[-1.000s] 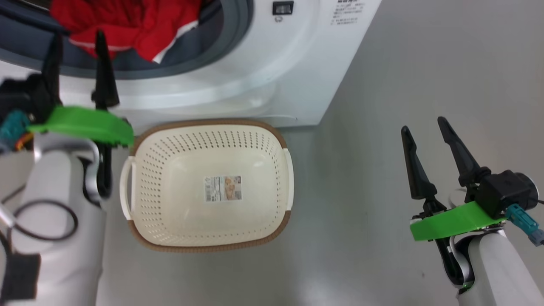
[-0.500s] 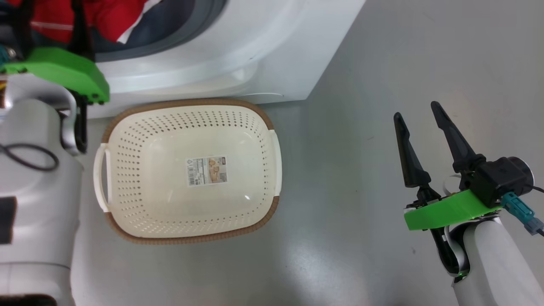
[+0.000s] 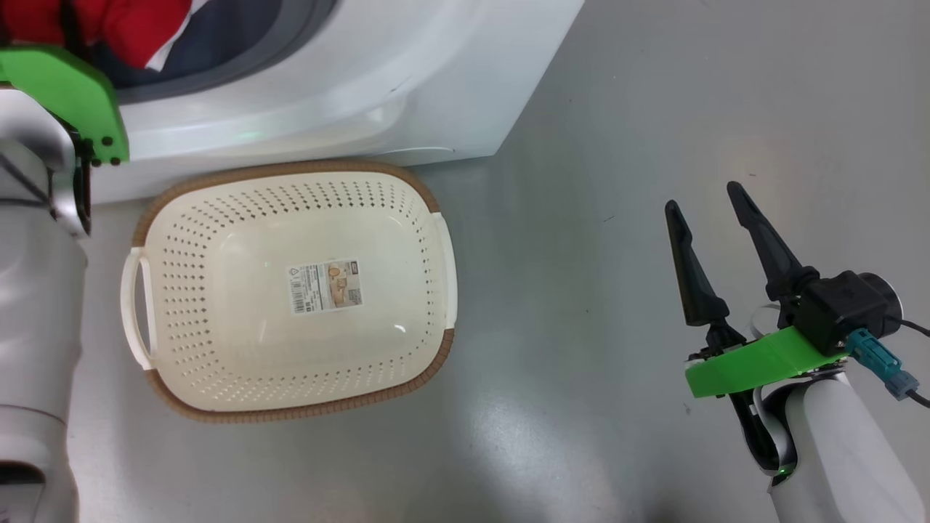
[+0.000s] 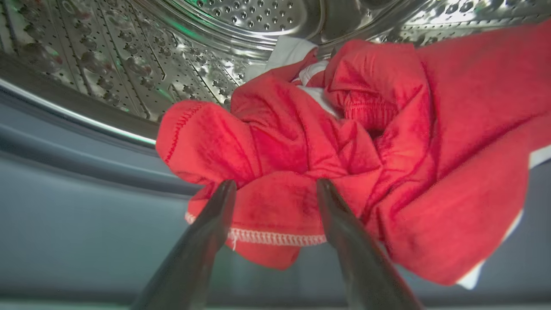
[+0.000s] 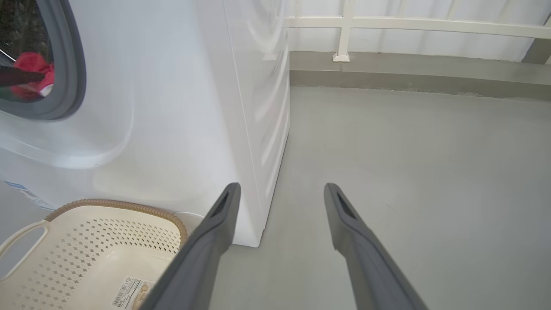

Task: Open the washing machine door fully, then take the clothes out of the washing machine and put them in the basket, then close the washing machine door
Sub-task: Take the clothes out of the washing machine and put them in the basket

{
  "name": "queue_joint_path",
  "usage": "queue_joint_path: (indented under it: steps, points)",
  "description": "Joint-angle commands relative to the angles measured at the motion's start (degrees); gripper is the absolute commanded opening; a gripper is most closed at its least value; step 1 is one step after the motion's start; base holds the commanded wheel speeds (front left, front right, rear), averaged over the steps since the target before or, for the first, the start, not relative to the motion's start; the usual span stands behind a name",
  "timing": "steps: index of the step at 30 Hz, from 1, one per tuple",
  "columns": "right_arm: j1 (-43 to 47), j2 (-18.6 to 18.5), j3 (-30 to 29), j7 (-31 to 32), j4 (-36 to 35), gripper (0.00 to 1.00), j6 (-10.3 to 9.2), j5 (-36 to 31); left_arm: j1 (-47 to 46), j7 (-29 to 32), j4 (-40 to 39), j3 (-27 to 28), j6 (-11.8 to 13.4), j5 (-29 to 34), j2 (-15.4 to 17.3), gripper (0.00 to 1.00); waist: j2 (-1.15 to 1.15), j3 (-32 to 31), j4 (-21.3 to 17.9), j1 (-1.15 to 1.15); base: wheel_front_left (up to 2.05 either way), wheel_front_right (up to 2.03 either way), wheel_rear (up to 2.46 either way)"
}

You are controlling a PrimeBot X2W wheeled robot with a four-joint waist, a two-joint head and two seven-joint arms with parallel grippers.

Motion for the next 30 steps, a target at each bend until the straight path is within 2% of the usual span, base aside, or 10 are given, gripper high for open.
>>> queue_joint_path:
  steps: [1,11,12,13,20,25,30]
  points:
    - [-0.39,0.08,1.52,-0.36,-1.01,1.00,0.26,0.38,-1.05,0.46,-0.62,0.11,0.51,0.95,3.26,1.00,0.00,0.10,-0.12,0.00,0.00,0.00,0.00]
    - [-0.54,0.20,2.28,-0.36,-0.39,1.00,0.26,0.58,-2.84,5.47,4.01,-2.53,1.42,2.54,4.60,1.00,0.00,0.27,-0.50,0.00,0.00,0.00,0.00]
    - [-0.59,0.20,2.36,-0.36,-0.37,1.00,0.26,0.64,-2.81,5.70,4.30,-2.64,1.27,2.49,4.74,0.15,0.00,0.27,-0.55,0.00,0.00,0.00,0.00]
    - [-0.65,0.21,2.43,-0.36,-0.37,1.00,0.26,0.69,-2.81,5.68,4.46,-2.78,1.13,2.47,4.85,0.00,0.00,0.26,-0.60,0.00,0.00,0.00,0.00]
    - [-0.74,0.24,2.47,-0.36,-0.25,1.00,0.26,0.92,-2.00,1.57,4.25,-2.96,0.44,1.46,4.39,0.00,0.00,0.02,-0.48,0.00,0.00,0.00,0.00]
    - [-0.68,0.25,2.36,-0.36,-0.11,1.00,0.26,1.17,-0.70,-5.98,2.54,-1.88,1.42,-0.08,4.14,0.00,0.00,-0.35,-0.30,0.00,0.00,0.00,0.00]
    - [-0.47,0.26,2.07,-0.36,-0.03,1.00,0.26,1.32,0.88,-11.16,0.49,-0.28,0.76,-2.28,4.09,0.00,0.00,-0.93,-0.01,0.00,0.00,0.00,0.00]
